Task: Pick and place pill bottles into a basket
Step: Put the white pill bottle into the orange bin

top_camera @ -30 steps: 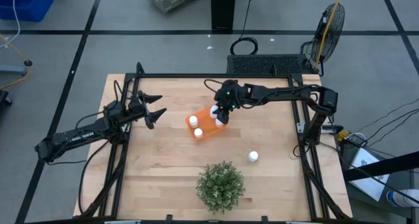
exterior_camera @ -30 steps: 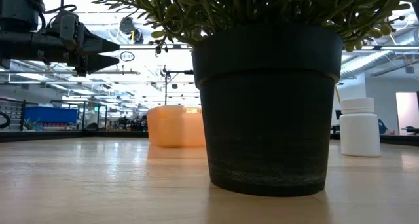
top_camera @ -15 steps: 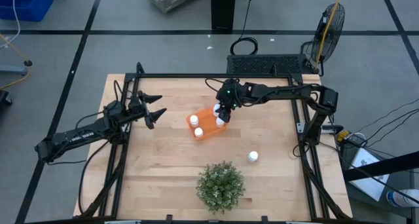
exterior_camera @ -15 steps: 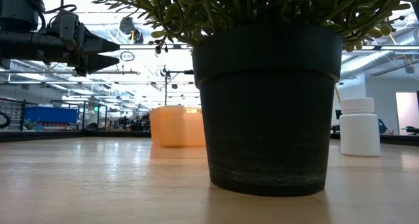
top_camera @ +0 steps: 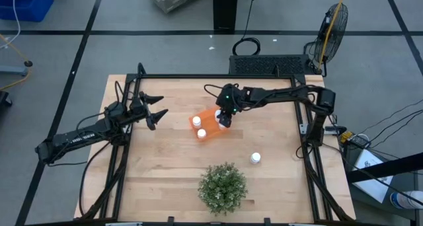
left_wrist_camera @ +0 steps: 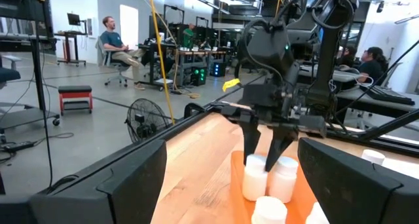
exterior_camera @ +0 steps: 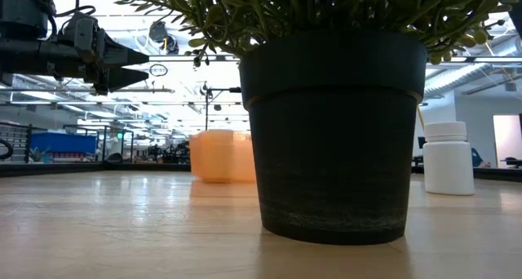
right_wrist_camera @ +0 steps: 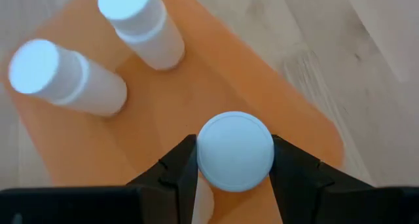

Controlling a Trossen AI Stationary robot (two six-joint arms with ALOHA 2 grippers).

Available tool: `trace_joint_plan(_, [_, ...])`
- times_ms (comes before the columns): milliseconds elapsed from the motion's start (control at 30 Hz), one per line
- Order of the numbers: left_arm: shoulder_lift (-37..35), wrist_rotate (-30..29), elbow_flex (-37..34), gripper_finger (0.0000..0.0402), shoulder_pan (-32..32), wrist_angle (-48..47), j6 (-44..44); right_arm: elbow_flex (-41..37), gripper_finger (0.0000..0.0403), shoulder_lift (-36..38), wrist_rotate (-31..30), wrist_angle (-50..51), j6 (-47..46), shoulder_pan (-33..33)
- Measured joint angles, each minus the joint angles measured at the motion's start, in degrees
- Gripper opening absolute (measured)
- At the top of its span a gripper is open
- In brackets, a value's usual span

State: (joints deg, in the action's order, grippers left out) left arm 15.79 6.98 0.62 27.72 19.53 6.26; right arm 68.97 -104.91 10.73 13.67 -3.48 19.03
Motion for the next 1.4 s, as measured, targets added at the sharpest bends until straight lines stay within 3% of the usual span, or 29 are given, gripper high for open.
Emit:
trace_joint_plan(433, [0.0, 0.0, 0.0, 0.0349, 0.0, 0.0, 0.0, 0.0, 0.0146, -0.7, -0.2, -3.0, -0.9, 0.0])
trace_joint_plan(633, [0.0, 0.0, 0.0, 0.0349, 0.0, 0.0, 0.0, -0.1, 0.0279, -0.7, -0.4, -3.6, -2.8, -0.4])
trace_joint_plan(767, [0.0, 0.0, 0.0, 0.0349, 0.0, 0.0, 0.0, -0.2, 0.0321, -0.4, -0.4, -6.3, -3.0, -1.1])
trace_joint_plan(1167, [0.2, 0.0, 0.0, 0.0349, 0.0, 0.0, 0.0, -0.2, 0.0313, 8.0, -0.4, -7.2, -4.4, -4.6])
trace_joint_plan(1300, [0.3, 0.0, 0.0, 0.0349, 0.0, 0.0, 0.0, -0.2, 0.0313, 14.2, -1.5, 0.1, -6.5, -9.0])
trace_joint_plan(1400, [0.3, 0.0, 0.0, 0.0349, 0.0, -0.1, 0.0, -0.1, 0.0313, 19.0, -8.2, 9.6, -8.6, -13.3])
